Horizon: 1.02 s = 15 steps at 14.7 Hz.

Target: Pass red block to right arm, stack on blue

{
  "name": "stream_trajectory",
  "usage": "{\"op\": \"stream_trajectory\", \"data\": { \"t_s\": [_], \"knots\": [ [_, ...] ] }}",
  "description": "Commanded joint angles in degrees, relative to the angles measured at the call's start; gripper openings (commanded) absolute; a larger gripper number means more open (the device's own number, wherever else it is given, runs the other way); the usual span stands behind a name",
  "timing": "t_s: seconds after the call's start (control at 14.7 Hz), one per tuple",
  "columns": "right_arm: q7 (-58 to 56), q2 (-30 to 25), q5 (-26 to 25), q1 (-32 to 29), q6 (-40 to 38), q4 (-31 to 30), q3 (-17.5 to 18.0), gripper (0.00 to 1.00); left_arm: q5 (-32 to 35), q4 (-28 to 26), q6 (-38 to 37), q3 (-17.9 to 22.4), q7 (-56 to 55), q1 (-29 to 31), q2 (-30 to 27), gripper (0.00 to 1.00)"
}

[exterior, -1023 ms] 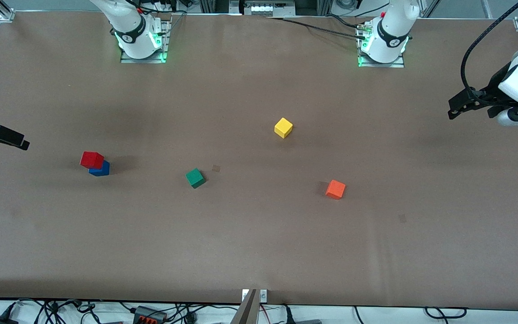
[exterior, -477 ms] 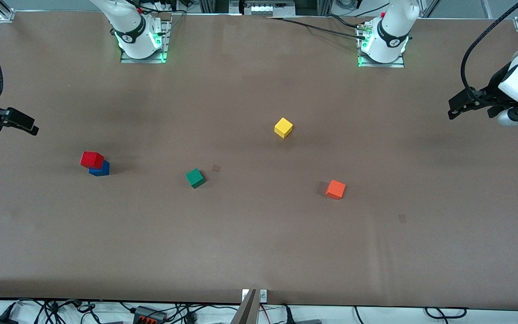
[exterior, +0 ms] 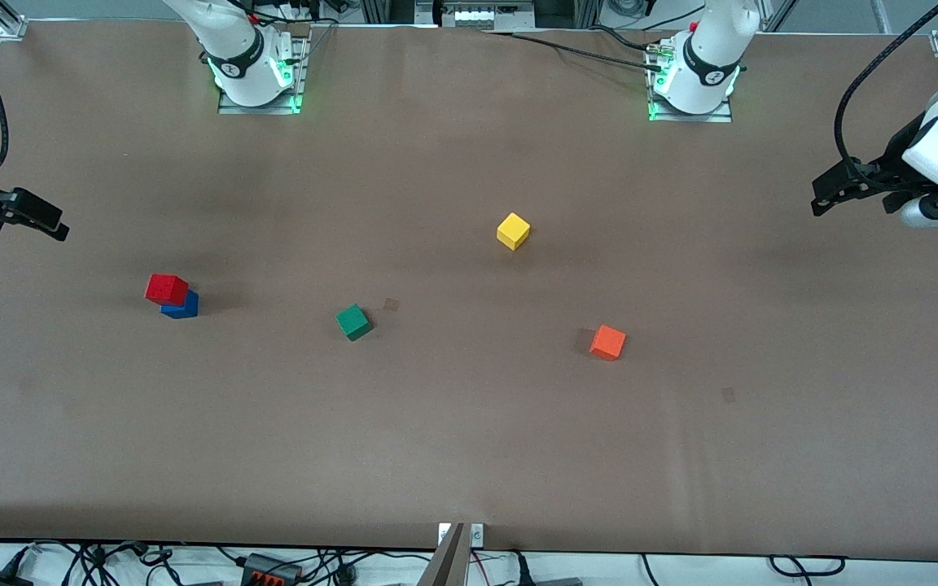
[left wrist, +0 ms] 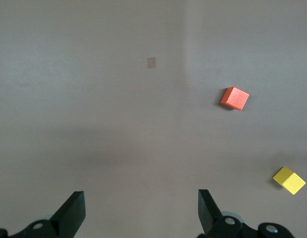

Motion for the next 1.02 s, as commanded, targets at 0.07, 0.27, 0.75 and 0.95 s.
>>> {"op": "stream_trajectory", "data": {
  "t_s": [0.07, 0.27, 0.75, 0.95],
  "knots": [
    [-0.8, 0.6, 0.2, 0.2, -1.2, 1.5, 0.5, 1.00, 0.5, 1.9, -1.3, -0.1, 0.4, 0.0, 0.9, 1.00],
    [-0.9, 0.6, 0.1, 0.1, -1.3, 1.6, 0.5, 1.00, 0.5, 1.9, -1.4, -0.1, 0.4, 0.0, 0.9, 1.00],
    [-1.1, 0.4, 0.0, -0.4, -1.3, 1.9, 0.6, 1.00, 0.5, 1.9, -1.4, -0.1, 0.5, 0.0, 0.9, 1.00],
    [-1.1, 0.1, 0.1, -0.2, -1.6, 1.9, 0.6, 1.00, 0.5, 1.9, -1.4, -0.1, 0.4, 0.0, 0.9, 1.00]
  ]
}}
